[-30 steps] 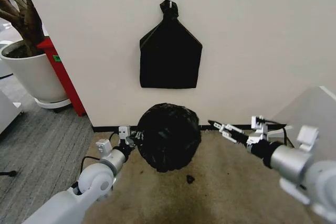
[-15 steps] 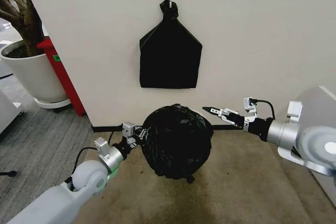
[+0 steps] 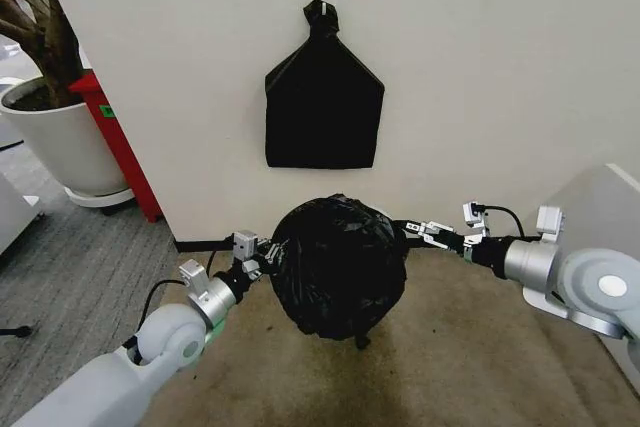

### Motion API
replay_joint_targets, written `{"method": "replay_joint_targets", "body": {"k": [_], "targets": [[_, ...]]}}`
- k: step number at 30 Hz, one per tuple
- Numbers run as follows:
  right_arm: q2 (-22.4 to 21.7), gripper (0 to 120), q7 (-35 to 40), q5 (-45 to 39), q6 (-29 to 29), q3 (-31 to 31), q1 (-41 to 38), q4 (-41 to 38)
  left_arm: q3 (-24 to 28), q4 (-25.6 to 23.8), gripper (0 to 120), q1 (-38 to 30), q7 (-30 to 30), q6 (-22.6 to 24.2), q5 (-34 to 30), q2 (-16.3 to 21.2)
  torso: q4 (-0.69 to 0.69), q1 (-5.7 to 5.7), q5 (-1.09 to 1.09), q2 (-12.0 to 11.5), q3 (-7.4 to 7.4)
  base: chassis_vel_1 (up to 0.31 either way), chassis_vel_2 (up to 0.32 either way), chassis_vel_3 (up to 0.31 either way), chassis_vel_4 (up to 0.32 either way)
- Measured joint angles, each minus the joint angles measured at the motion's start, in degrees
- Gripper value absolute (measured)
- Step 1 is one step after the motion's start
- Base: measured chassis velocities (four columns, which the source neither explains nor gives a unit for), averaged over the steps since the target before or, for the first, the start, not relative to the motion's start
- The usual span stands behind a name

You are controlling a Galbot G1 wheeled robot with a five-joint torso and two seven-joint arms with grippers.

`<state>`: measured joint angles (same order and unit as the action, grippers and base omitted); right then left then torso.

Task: Place the garbage bag over the trash bin.

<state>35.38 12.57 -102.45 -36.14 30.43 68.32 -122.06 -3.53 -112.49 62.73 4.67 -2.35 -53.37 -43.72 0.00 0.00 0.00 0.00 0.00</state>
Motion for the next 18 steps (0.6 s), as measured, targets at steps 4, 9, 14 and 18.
{"method": "replay_joint_targets", "body": {"k": [4, 9, 14, 18], "targets": [[0.4, 100, 0.2, 1.7, 0.0, -0.9, -0.1, 0.7, 0.0, -0.2, 0, 0.0, 0.1, 0.0, -0.3, 0.1, 0.0, 0.0, 0.0, 0.0, 0.0, 0.0, 0.0, 0.0, 0.0], [0.7, 100, 0.1, 6.3, 0.6, -2.8, -1.3, 3.0, 0.0, -1.3, 0, 0.2, 0.7, 0.3, -0.6, 0.4, 0.0, 0.0, 0.0, 0.0, 0.0, 0.0, 0.0, 0.0, 0.0], [1.0, 100, -1.2, 10.8, 1.5, -4.4, -3.0, 6.9, 0.0, -2.7, 0, 0.6, 0.8, 0.8, -1.2, 0.6, 0.01, 0.0, 0.01, 0.0, 0.0, 0.0, 0.0, 0.0, 0.0], [1.1, 100, -0.6, 6.2, 1.9, -0.2, -2.3, 6.8, 0.0, -2.0, 0, 0.6, 1.0, 0.9, -1.3, 0.6, 0.01, 0.0, 0.03, 0.0, 0.0, 0.0, 0.0, 0.0, 0.0]]}}
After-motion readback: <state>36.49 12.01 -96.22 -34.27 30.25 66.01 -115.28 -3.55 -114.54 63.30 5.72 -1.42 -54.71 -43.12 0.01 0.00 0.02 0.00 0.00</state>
